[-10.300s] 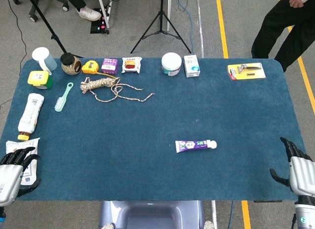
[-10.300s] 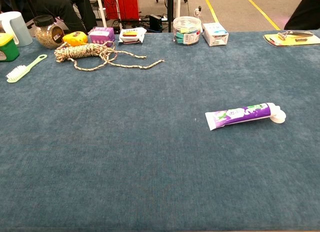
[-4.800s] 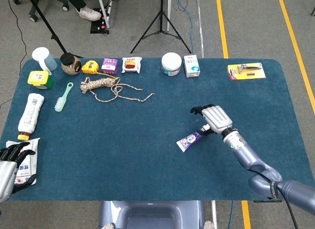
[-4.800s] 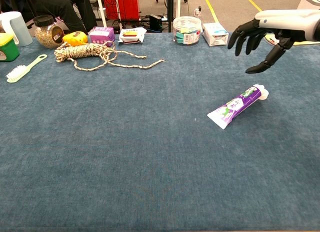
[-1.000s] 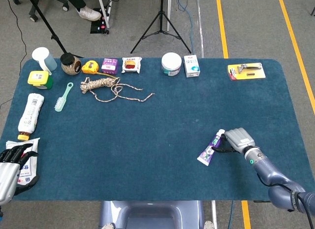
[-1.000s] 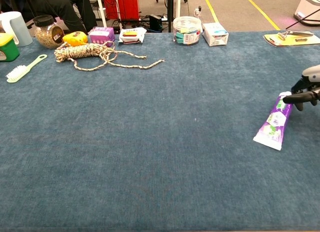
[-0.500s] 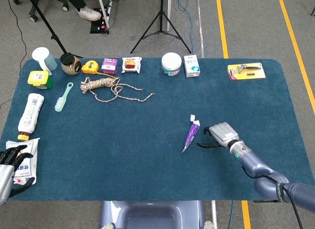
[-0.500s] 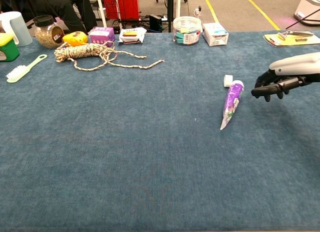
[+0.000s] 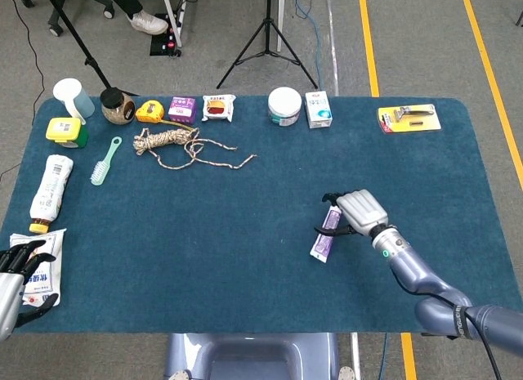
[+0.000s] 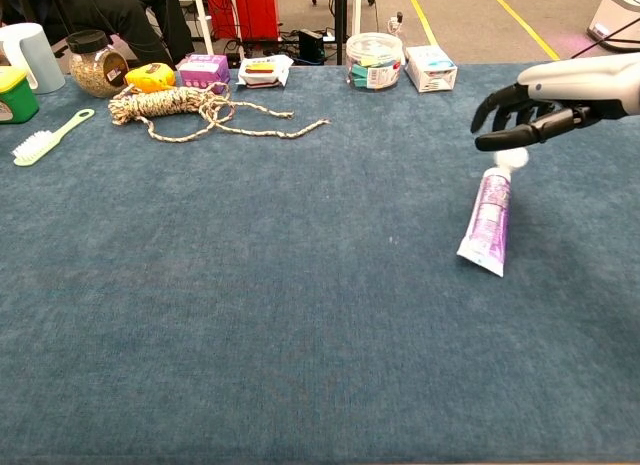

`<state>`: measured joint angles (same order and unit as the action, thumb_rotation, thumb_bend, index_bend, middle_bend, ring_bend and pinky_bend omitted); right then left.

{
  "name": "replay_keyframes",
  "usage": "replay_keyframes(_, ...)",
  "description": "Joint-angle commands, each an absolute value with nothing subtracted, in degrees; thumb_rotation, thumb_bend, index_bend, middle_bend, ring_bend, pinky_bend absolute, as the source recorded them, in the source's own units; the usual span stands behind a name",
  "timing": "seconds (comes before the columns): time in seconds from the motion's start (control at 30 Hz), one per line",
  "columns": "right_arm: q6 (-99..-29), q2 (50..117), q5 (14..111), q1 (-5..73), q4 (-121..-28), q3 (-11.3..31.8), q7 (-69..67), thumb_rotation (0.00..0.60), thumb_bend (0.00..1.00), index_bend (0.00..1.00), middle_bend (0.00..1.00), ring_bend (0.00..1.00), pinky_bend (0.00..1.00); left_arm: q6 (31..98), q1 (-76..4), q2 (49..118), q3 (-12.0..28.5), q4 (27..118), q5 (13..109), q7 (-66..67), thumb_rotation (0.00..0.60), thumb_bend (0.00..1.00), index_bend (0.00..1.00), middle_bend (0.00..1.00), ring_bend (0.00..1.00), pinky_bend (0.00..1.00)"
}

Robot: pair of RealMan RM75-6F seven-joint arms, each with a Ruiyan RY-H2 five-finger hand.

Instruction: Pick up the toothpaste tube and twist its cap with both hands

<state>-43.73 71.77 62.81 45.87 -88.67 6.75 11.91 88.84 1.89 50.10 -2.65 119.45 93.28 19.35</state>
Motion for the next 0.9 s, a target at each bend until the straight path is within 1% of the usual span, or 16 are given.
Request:
replay_keyframes(0.03,-45.52,73.9,61.42,46.25,-88.88,7.4,14.4,0.128,0.28,0.07,0.24,0.28,0.33,88.97,1.94,49.92,-2.63,119.43,93.35,19.22,0.6,0.18,0.32,0.21,0.18,0.21)
replay_keyframes(0.1,-46.32,75.36,60.69,46.65,-88.25,7.69,15.76,0.129,0.28,0.01,0.19,0.24,0.31,89.25,2.06,49.66,-2.6,119.35,93.39,19.04,0.6,0.18,0.32,0.21,0.18,0.21)
replay_keyframes(0.13,-46.51,75.76,60.38,46.74,-88.04,7.76,16.14,0.13,0.28,0.0,0.17,0.22,0.29,89.32,2.1,49.58,-2.6,119.34,93.42,18.98,0.6,0.18,0.32,0.21,0.18,0.21)
replay_keyframes(0.27,-47.36,78.11,58.86,47.49,-86.75,8.26,18.07,0.143,0.28,0.0,0.1,0.15,0.25,89.91,2.4,49.11,-2.58,119.24,93.44,18.57,0.6,0.18,0.32,0.21,0.18,0.21)
replay_keyframes(0.4,-48.28,80.34,57.5,48.23,-85.4,8.62,20.28,0.185,0.28,0.0,0.07,0.11,0.23,90.39,2.74,48.73,-2.7,119.15,93.6,18.15,0.6,0.18,0.32,0.21,0.18,0.21)
replay_keyframes(0.47,-48.49,81.64,56.6,48.77,-84.5,8.75,21.59,0.208,0.28,0.0,0.07,0.12,0.23,90.7,2.95,48.46,-2.77,119.15,93.7,17.9,0.6,0.18,0.32,0.21,0.18,0.21)
replay_keyframes(0.53,-48.01,82.29,55.5,49.19,-84.17,8.69,22.51,0.22,0.28,0.0,0.1,0.16,0.24,91.02,3.16,48.22,-2.84,119.14,93.91,17.63,0.6,0.18,0.32,0.21,0.18,0.21)
replay_keyframes(0.73,-44.93,80.7,54.28,49.7,-87.2,7.69,22.33,0.216,0.28,0.01,0.18,0.24,0.24,91.49,3.72,47.77,-3.16,118.93,94.11,17.16,0.6,0.18,0.32,0.21,0.18,0.21)
replay_keyframes(0.9,-43.78,78.75,57.92,49.38,-91.48,7.29,19.37,0.209,0.28,0.06,0.23,0.3,0.28,91.3,3.71,47.97,-3.13,118.91,94.18,17.27,0.6,0.18,0.32,0.21,0.18,0.21)
